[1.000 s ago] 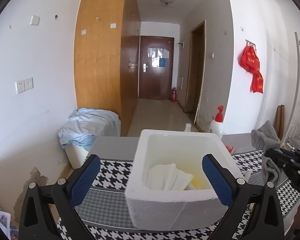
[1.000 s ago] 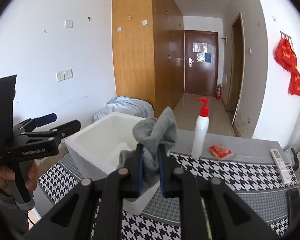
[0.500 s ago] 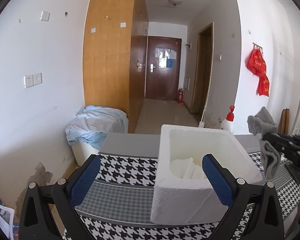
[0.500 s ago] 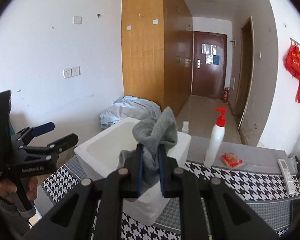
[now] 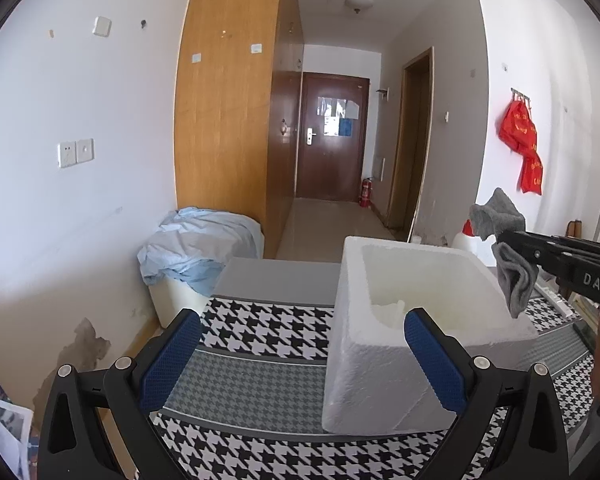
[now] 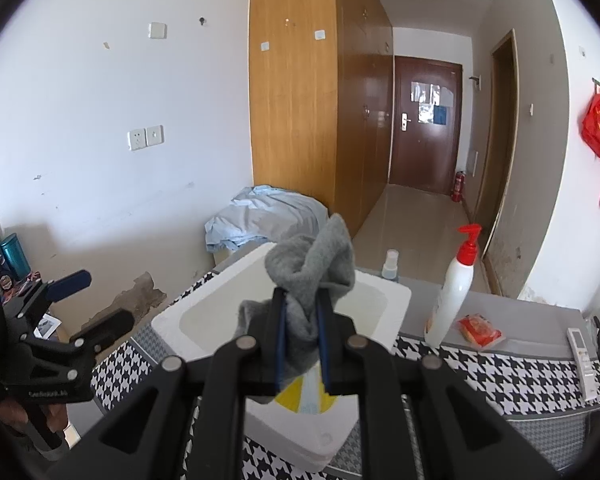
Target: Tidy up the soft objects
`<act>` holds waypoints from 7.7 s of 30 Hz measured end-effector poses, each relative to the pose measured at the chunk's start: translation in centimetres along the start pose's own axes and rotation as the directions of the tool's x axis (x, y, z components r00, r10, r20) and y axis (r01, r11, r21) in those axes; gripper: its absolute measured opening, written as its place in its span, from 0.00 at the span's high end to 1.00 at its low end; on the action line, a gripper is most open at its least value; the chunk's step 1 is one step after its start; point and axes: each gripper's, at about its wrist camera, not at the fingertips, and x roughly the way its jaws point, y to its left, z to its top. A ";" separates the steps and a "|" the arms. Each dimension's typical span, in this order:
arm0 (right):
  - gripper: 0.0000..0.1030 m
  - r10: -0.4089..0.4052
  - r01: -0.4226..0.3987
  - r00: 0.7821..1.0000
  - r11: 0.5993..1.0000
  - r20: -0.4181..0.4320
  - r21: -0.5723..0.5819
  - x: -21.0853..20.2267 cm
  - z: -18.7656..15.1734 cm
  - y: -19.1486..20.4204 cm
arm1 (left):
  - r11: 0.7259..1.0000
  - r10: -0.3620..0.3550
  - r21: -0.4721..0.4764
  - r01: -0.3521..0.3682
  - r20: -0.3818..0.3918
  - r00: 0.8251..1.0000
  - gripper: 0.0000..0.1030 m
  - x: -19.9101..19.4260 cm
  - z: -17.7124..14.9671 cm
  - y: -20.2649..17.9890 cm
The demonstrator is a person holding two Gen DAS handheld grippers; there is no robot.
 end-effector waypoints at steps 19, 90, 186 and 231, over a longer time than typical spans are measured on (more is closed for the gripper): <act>0.73 0.020 -0.019 0.996 1.000 -0.090 0.011 4.5 0.8 0.5 | 0.999 -0.016 -0.035 0.016 -0.013 1.000 0.01 0.4 -1.4 1.9; 0.00 -0.023 0.021 0.991 1.000 0.128 0.019 -10.1 -5.2 -1.6 | 0.995 -0.080 0.059 0.075 0.094 0.992 0.01 -8.4 -1.1 -6.3; 0.00 -0.333 0.343 0.939 0.908 -0.084 0.242 -13.4 -17.4 -18.6 | 0.884 -0.408 0.188 0.429 -0.140 0.902 0.01 1.4 -8.2 -22.7; 0.00 -0.288 0.335 0.937 0.900 -0.197 0.278 -8.7 -18.6 -23.4 | 0.862 -0.331 0.215 0.460 -0.449 0.830 0.20 9.4 -11.5 -29.4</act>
